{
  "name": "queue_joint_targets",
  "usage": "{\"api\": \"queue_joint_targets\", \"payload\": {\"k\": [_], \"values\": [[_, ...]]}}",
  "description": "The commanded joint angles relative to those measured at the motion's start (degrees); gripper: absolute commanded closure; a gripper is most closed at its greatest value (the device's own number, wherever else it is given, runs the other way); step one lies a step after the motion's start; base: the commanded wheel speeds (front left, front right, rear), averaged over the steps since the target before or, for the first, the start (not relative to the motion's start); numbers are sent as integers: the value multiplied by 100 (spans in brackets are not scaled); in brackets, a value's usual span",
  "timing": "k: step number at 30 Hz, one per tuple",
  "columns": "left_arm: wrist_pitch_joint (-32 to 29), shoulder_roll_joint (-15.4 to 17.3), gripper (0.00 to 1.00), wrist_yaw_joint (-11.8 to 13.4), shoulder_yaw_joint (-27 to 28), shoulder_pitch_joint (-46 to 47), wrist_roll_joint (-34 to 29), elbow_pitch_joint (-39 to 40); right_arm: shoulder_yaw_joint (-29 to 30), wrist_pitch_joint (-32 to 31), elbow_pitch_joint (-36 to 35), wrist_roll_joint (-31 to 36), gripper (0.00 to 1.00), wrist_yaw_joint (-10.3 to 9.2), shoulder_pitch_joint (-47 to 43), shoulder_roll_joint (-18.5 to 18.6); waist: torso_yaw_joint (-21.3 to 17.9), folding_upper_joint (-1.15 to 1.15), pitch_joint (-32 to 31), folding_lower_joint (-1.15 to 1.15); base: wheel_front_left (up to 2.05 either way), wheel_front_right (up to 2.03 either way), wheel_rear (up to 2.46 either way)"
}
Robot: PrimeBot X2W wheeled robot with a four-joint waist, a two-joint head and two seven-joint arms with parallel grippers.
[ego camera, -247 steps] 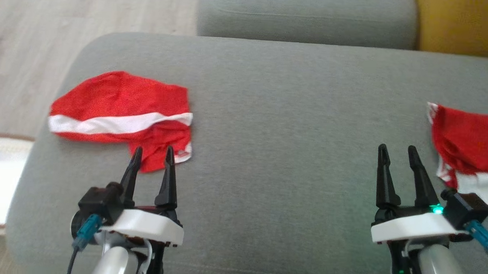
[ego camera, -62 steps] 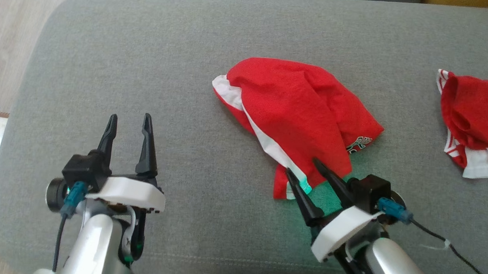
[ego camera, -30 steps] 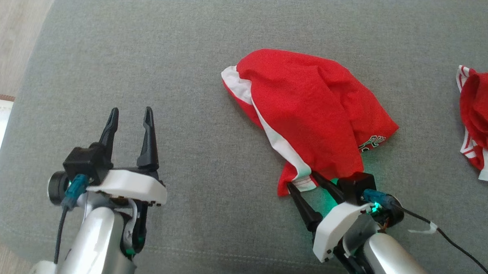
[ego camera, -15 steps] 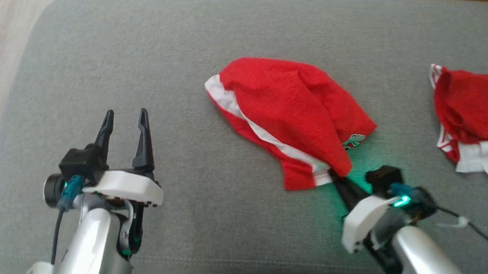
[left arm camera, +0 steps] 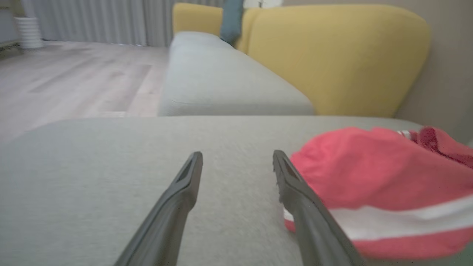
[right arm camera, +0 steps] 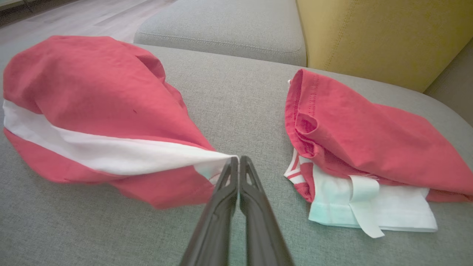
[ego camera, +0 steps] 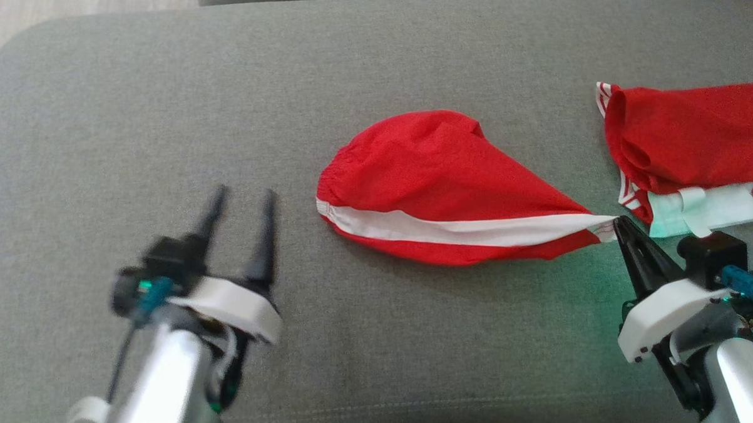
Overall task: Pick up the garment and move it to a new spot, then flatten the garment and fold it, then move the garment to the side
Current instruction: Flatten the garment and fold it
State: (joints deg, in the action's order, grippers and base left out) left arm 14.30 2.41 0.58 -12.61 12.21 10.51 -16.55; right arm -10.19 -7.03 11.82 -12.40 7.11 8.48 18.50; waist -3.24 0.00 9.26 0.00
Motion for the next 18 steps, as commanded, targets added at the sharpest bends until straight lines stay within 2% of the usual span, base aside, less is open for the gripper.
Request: {"api": "queue_joint_targets", "payload": {"k": [1, 3, 6, 11, 18], "values": [[70, 47, 0, -229, -70, 248, -89, -73, -20, 17, -247, 46, 100, 37, 48, 57, -49, 0, 43, 0, 0, 0, 0], [70, 47, 0, -432, -301, 292, -93, -313, 2, 42, -286, 116, 100, 37, 50, 55, -72, 0, 69, 0, 0, 0, 0], [70, 47, 0, -585, -549, 384, 70, -578, 31, 127, -293, 259, 100, 37, 60, 64, -102, 0, 109, 0, 0, 0, 0], [52, 47, 0, -711, -807, 601, 281, -964, 304, 223, -181, 637, 100, 37, 63, -4, -150, 0, 160, 0, 0, 0, 0], [-174, 62, 0, -799, -1335, 957, 722, -1384, 341, 298, -93, 751, 100, 37, 117, -133, -225, 0, 217, 0, 0, 0, 0]]}}
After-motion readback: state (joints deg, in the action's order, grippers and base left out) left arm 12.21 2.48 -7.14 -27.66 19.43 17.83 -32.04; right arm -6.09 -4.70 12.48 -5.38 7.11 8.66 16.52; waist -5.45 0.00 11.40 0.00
